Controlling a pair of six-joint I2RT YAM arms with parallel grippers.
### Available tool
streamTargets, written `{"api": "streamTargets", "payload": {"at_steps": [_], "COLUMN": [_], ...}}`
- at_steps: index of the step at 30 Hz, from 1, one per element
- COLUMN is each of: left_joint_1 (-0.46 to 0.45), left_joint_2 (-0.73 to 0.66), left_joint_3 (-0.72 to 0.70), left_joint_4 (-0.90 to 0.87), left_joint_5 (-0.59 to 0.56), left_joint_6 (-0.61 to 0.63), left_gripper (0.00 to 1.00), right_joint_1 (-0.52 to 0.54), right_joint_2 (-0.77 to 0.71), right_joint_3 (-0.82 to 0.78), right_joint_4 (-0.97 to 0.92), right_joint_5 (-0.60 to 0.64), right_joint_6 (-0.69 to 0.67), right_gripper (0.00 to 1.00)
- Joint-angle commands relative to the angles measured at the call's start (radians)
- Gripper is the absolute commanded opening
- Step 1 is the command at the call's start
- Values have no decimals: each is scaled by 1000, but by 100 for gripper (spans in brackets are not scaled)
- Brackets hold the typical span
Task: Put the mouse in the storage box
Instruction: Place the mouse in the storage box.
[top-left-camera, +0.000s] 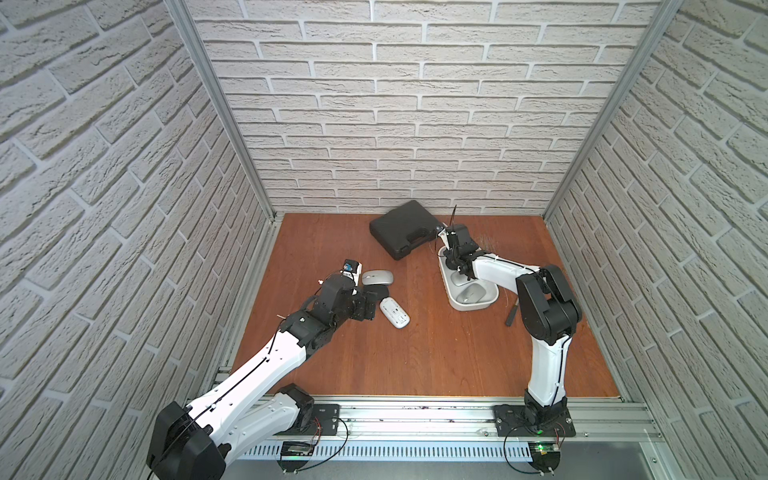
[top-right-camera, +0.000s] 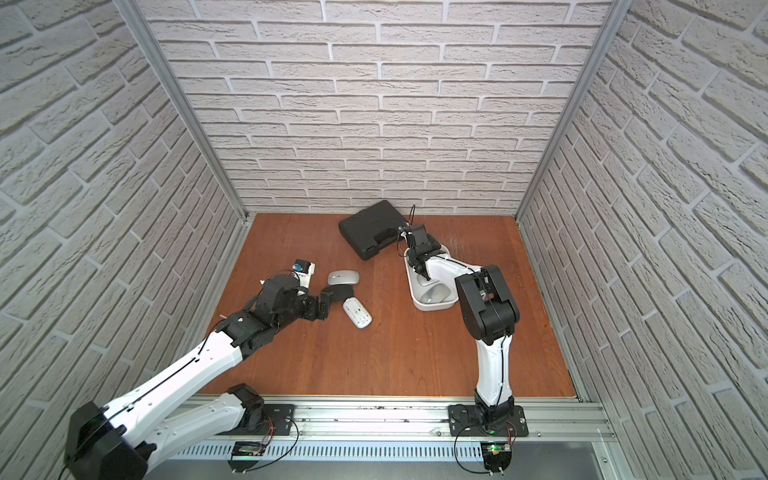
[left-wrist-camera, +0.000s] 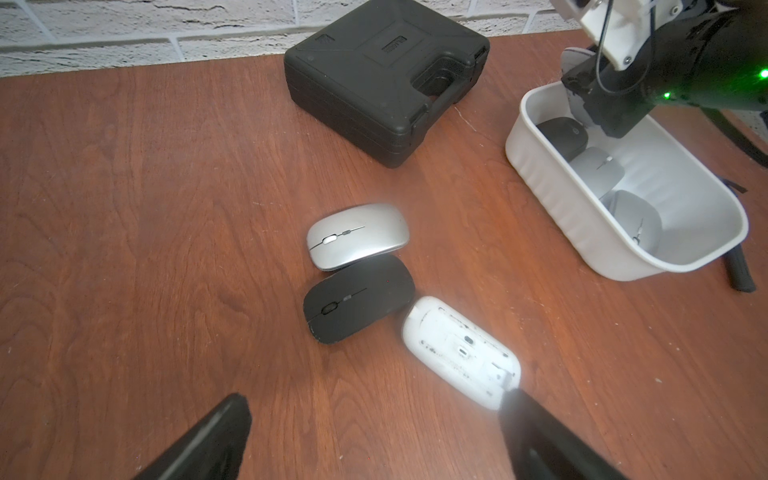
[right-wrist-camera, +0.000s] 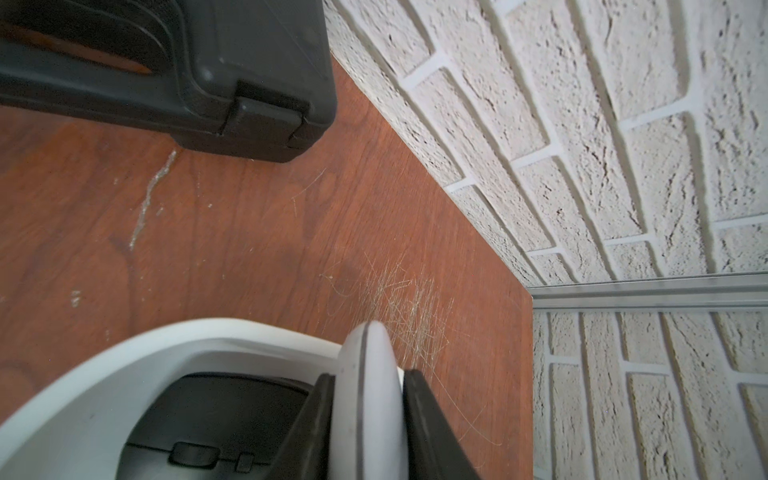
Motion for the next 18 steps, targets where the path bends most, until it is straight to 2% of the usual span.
{"api": "streamTargets", "payload": {"at_steps": [1,6,18], "left_joint_1": [2,1,0], "left_joint_2": [7,7,21], "left_joint_3": [-4,-4,2], "left_joint_4": [9,9,12], "left_joint_5": [-3,-1,8], "left_joint_6": [6,7,8], "left_gripper": [98,98,98], "right_joint_1": [14,20,30], "right_joint_2": [15,32,32], "right_joint_3": [48,58,58], "right_joint_4": [9,0,-74], "right_joint_5": [41,58,15], "right_joint_6": [-26,-52,-67], "right_gripper": [15,19,54]}}
